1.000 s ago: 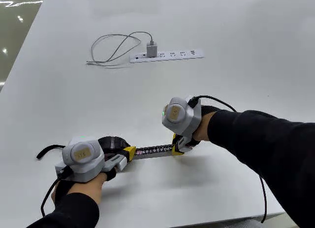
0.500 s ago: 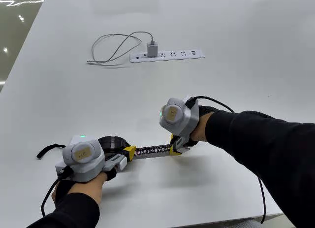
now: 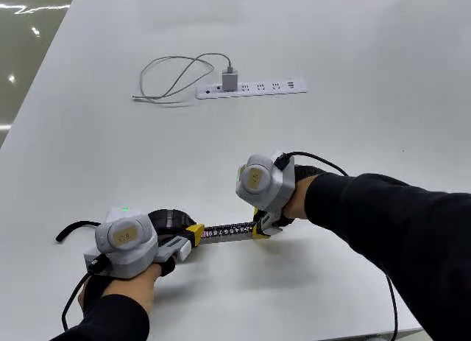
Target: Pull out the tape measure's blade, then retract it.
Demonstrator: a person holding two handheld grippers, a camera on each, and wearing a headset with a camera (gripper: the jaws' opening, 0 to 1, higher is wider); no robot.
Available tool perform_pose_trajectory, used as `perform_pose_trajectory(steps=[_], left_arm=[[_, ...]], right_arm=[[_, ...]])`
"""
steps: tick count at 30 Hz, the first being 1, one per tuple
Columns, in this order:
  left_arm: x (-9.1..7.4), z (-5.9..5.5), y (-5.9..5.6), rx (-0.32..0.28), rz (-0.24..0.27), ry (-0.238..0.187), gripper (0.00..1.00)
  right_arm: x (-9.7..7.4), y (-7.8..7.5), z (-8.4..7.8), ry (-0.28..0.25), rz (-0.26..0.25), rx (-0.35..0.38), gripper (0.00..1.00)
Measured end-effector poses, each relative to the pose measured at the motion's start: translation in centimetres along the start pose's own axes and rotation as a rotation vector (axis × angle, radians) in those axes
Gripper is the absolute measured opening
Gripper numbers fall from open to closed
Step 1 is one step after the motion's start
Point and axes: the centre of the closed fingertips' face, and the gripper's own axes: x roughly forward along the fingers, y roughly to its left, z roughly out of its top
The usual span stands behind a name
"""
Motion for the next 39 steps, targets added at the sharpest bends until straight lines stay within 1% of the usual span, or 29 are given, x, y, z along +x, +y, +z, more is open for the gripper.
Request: perform_pose_trajectory(steps=[3,11,16,19,24,30,34,36,39], left_arm=[[0.0,0.0,0.0,0.002,0.003,0.004,0.62],[0.0,0.0,-0.1,0.018,0.01,-0.004,0.62],[0.0,0.0,-0.1,0.011,0.002,-0.001,0.62],[0.0,0.0,0.0,0.006,0.001,0.0,0.62],[0.0,0.0,0.0,-0.006,-0.002,-0.003,0.61],[0.0,0.0,0.0,-0.012,-0.006,-0.006,0.61],[0.1,0.0,0.1,-0.014,-0.003,-0.009,0.61],[0.0,0.0,0.0,-0.016,-0.006,-0.012,0.61],[0.0,0.0,0.1,-0.018,-0.009,-0.013,0.61]], right_arm=[[0.0,0.0,0.1,-0.002,0.001,0.005,0.1],[0.1,0.1,0.2,-0.002,0.0,0.003,0.1],[0.2,0.1,0.4,-0.003,0.001,0.003,0.1],[0.2,0.1,0.5,-0.006,0.004,0.022,0.1],[0.3,0.1,0.7,-0.009,0.0,0.009,0.1],[0.4,0.2,0.9,-0.014,0.002,0.011,0.1],[0.5,0.2,1.2,-0.031,-0.002,-0.007,0.1],[0.5,0.1,1.4,-0.049,0.0,0.009,0.1],[0.5,0.1,1.5,-0.059,0.004,0.011,0.1]])
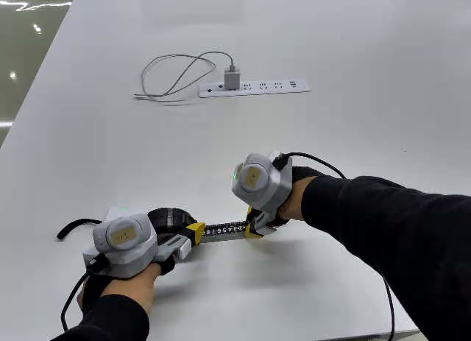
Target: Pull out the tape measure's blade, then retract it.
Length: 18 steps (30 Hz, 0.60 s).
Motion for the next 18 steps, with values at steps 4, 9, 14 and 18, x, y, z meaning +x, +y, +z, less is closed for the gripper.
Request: perform_pose_trajectory(steps=[4,9,14,18], left_arm=[[0.0,-0.01,0.06,-0.003,0.001,0.0,0.61],[-0.04,-0.01,0.05,-0.007,0.001,-0.001,0.61],[-0.06,-0.01,0.08,-0.009,0.0,-0.004,0.61],[-0.07,-0.02,0.07,-0.01,0.001,-0.005,0.61]], right_arm=[[0.06,0.12,0.19,-0.004,0.004,0.001,0.1],[0.12,0.19,0.4,-0.008,0.009,0.007,0.1],[0.17,0.25,0.59,-0.009,0.011,0.008,0.1],[0.26,0.32,0.81,-0.009,0.011,0.013,0.1]])
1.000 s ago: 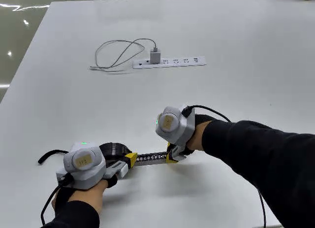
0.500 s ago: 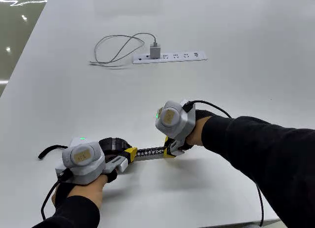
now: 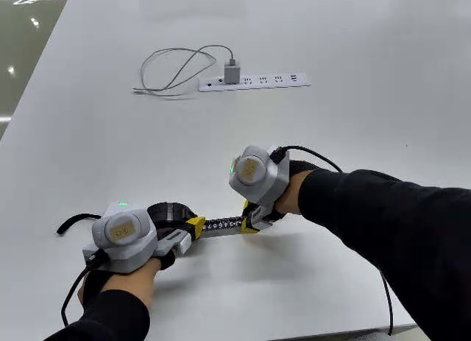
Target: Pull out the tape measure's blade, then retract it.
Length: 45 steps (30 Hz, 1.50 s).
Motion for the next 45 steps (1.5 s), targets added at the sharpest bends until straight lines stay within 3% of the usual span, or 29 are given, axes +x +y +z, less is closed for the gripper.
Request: perform_pose_trajectory(steps=[45], left_arm=[[-0.1,0.1,0.0,-0.006,-0.012,-0.001,0.61]], right_arm=[[1.3,0.8,2.8,-0.064,0.009,0.009,0.1]])
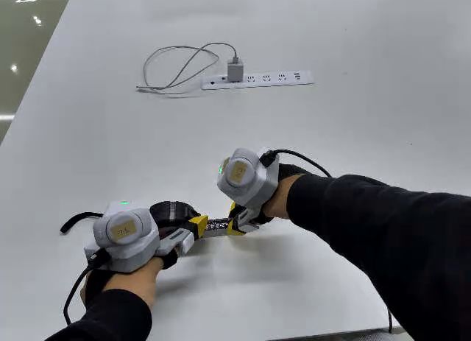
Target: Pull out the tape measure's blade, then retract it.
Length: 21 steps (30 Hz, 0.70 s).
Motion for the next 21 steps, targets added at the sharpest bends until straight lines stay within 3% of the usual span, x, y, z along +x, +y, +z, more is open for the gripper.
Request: perform_pose_trajectory(steps=[21], left_arm=[[-0.03,-0.06,0.02,-0.002,-0.002,0.001,0.61]], right_arm=[[0.2,-0.05,0.54,-0.029,0.025,0.015,0.1]])
